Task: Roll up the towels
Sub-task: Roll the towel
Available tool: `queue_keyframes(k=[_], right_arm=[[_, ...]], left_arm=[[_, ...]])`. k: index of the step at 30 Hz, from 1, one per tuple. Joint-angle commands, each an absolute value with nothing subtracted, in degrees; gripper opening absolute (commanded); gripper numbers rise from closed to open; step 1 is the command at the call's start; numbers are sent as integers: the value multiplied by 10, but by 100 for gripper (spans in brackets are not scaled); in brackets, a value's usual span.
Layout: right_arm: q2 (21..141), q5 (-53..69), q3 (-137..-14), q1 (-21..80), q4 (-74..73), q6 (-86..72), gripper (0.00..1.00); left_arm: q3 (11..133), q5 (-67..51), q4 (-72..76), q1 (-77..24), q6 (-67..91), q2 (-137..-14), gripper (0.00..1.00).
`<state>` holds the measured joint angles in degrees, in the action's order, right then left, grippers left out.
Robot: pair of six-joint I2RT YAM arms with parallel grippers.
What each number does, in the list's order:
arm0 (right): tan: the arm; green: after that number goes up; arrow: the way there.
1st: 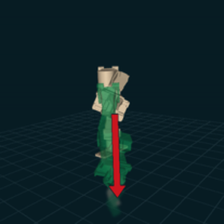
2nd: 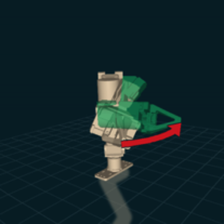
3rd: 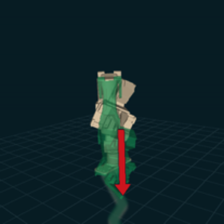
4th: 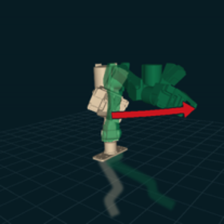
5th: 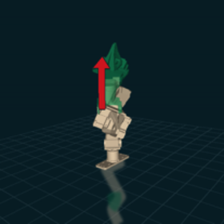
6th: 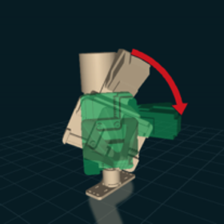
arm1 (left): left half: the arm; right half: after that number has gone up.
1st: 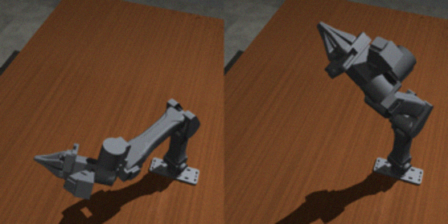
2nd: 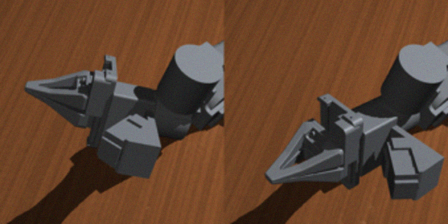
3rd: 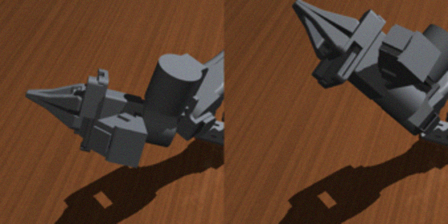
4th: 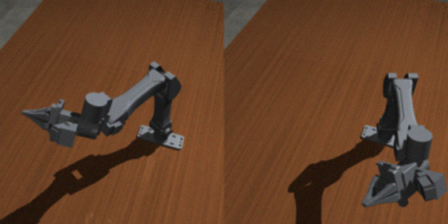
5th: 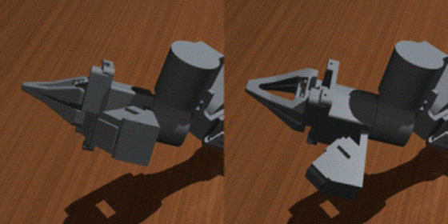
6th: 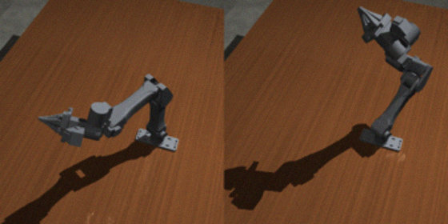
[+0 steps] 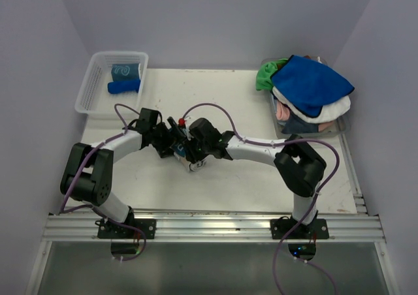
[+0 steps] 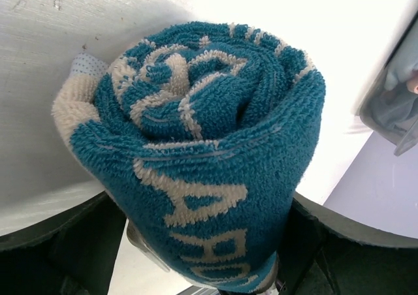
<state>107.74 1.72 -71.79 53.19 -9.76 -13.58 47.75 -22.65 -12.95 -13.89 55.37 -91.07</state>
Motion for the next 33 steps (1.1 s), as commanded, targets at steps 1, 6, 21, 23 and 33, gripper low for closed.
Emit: queue_keyframes(k=[1,6,21,23,33], right_arm=[[1065,89,-706,529,-77,-161,32],[1067,112,-703,520,-71,-170,32],[1065,164,-686,497,-45,-203,32],[1066,191,-678,486,-27,-221,32],[1074,228,-664,470,-5,-244,32]], left_arm=[[475,-236,-127,-134,543,-905,86],[475,-234,-124,-134,540,-918,84],[461,-213,-97,-135,533,-928,95],[456,-217,-86,-135,535,-929,96],[439,-228,-56,-136,535,-930,86]])
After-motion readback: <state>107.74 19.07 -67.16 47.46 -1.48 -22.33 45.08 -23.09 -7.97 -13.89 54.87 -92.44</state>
